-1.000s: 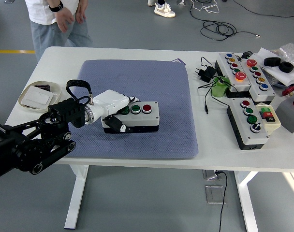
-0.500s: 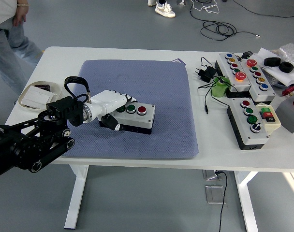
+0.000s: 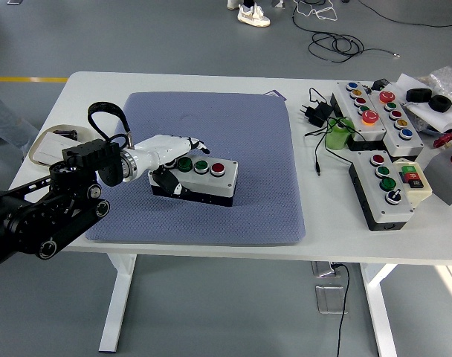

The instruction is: Pick up the button,place it on the desk,press the button,press the button

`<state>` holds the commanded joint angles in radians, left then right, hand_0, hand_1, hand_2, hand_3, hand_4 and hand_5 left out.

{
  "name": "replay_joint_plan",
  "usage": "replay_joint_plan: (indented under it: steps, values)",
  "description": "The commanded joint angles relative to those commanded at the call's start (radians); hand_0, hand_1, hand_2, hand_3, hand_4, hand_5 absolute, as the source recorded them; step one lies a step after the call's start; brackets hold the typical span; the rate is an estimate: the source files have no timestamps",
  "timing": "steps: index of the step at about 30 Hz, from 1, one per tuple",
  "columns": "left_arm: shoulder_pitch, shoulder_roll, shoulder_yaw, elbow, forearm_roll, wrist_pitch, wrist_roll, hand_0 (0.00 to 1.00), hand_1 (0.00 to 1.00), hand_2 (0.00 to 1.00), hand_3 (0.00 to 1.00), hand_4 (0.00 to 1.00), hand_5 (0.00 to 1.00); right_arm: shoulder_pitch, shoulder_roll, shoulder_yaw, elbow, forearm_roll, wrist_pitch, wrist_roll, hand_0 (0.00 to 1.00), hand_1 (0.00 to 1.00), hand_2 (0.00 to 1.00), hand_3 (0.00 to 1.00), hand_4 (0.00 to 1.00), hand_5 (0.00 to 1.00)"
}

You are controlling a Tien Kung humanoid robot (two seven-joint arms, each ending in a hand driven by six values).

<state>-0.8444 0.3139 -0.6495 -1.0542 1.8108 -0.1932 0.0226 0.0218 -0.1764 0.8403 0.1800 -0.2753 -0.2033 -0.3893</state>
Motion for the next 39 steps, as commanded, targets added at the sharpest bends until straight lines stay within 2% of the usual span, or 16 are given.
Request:
replay_joint_plan:
  steps: [2,6,7,9,12,13,15,18,19,24,25,30,31,39]
  values:
    - [0.005,0.007,-0.062,-0.041,0.013,-0.045,0.007,0.967,0.966,0.998,0.925,0.909,0.176,0.000,0.000,0.002,0.000,-0.002,-0.001,-0.001,0.661,0.540,0.597,0.641,0.421,0.493]
    - [0.019,0.023,-0.158,-0.112,0.054,-0.077,0.031,0.967,0.966,0.998,0.925,0.909,0.176,0.001,0.001,0.004,0.000,-0.005,-0.001,-0.001,0.661,0.540,0.597,0.641,0.421,0.493]
    - [0.022,0.025,-0.178,-0.127,0.066,-0.080,0.036,0.778,0.859,0.943,0.929,0.890,0.199,0.001,0.000,0.004,0.000,-0.005,-0.001,-0.001,0.661,0.540,0.597,0.640,0.419,0.494]
    - [0.026,0.028,-0.194,-0.140,0.078,-0.079,0.042,0.778,0.859,0.943,0.929,0.890,0.199,0.001,0.000,0.004,0.000,-0.005,-0.001,-0.001,0.661,0.540,0.597,0.640,0.419,0.494]
    - [0.048,0.043,-0.264,-0.217,0.155,-0.047,0.068,0.778,0.859,0.943,0.929,0.890,0.199,0.001,0.000,0.004,0.000,-0.004,-0.001,-0.001,0.661,0.540,0.597,0.640,0.419,0.494]
    - [0.057,0.048,-0.284,-0.247,0.168,-0.033,0.081,0.325,0.457,0.483,0.914,0.771,0.296,0.000,-0.001,-0.003,0.000,0.002,-0.001,0.000,0.661,0.539,0.597,0.640,0.419,0.494]
    - [0.068,0.054,-0.302,-0.287,0.173,-0.019,0.108,0.325,0.457,0.483,0.914,0.771,0.296,0.000,-0.002,-0.016,0.000,0.012,-0.002,0.002,0.661,0.539,0.597,0.640,0.419,0.494]
    - [0.084,0.063,-0.311,-0.343,0.151,-0.029,0.151,0.325,0.457,0.483,0.914,0.771,0.296,0.000,-0.001,-0.016,0.000,0.014,-0.003,0.002,0.661,0.539,0.597,0.640,0.419,0.494]
    - [0.088,0.066,-0.311,-0.360,0.146,-0.035,0.160,0.096,0.118,0.152,0.871,0.573,0.231,0.000,-0.001,-0.014,0.000,0.013,-0.003,0.001,0.661,0.539,0.597,0.640,0.418,0.494]
    - [0.106,0.075,-0.294,-0.421,0.123,-0.104,0.221,0.096,0.118,0.152,0.871,0.573,0.231,0.002,0.002,0.001,0.000,-0.003,-0.006,-0.003,0.661,0.539,0.597,0.640,0.418,0.494]
    - [0.109,0.076,-0.288,-0.428,0.115,-0.122,0.236,0.039,0.042,0.094,0.832,0.562,0.181,0.002,0.003,0.004,0.000,-0.006,-0.006,-0.004,0.661,0.539,0.596,0.640,0.418,0.494]
    - [0.116,0.078,-0.274,-0.426,0.106,-0.160,0.274,0.039,0.042,0.094,0.832,0.562,0.181,0.003,0.004,0.015,0.000,-0.018,-0.007,-0.005,0.661,0.539,0.596,0.640,0.418,0.494]
    - [0.118,0.079,-0.268,-0.425,0.107,-0.168,0.281,0.025,0.026,0.081,0.828,0.546,0.132,0.003,0.004,0.016,0.000,-0.020,-0.007,-0.005,0.661,0.539,0.597,0.640,0.417,0.493]
    - [0.141,0.089,-0.239,-0.432,0.100,-0.221,0.323,0.022,0.018,0.073,0.834,0.540,0.134,0.003,0.004,0.020,0.000,-0.023,-0.007,-0.005,0.660,0.539,0.596,0.639,0.417,0.495]
